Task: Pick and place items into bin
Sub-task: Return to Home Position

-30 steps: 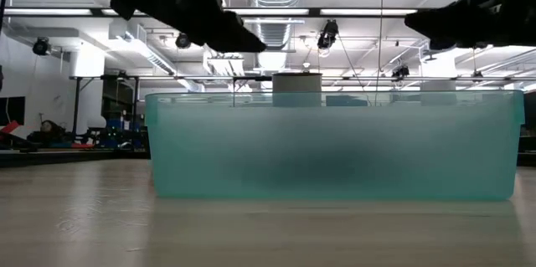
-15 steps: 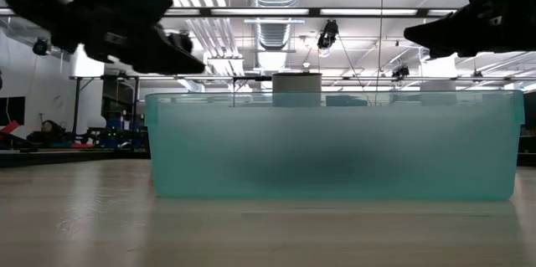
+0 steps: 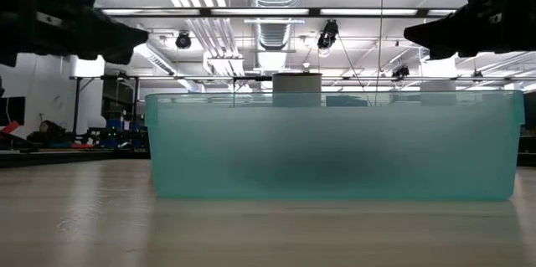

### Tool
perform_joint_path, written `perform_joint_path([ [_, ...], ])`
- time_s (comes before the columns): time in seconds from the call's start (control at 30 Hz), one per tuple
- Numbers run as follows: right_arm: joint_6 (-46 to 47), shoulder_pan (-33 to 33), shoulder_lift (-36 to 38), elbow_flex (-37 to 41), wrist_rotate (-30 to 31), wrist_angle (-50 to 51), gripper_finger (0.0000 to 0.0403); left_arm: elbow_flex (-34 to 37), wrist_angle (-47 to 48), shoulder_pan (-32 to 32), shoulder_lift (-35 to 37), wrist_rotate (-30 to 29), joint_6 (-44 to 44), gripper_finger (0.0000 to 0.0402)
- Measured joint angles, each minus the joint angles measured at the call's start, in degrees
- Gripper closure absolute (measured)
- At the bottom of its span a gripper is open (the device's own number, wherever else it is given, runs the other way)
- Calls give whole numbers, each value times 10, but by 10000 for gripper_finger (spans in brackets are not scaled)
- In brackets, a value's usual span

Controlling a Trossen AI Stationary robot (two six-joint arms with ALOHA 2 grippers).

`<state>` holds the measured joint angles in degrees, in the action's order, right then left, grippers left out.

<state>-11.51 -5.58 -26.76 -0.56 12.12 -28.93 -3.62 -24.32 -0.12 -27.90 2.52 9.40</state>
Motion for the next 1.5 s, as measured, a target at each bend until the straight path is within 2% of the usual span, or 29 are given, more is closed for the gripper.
perform_joint_path([
  [0.17,64,0,0,0,0,0,376,31,47,0,75,-1,0,401],
  [0.33,69,-2,5,0,-23,35,376,31,102,0,143,-4,-16,402],
  [0.63,110,-2,87,0,-21,134,376,31,229,-1,269,-1,-47,402],
  [0.9,107,-1,209,0,-16,265,376,29,235,-1,252,13,-58,401],
  [1.0,103,-1,242,0,-19,269,376,28,235,-1,264,19,-52,401],
  [1.13,96,-1,245,0,-35,272,376,29,236,-1,262,21,-60,401],
  [1.5,97,-1,241,0,-32,270,376,28,235,-3,259,39,-60,401],
])
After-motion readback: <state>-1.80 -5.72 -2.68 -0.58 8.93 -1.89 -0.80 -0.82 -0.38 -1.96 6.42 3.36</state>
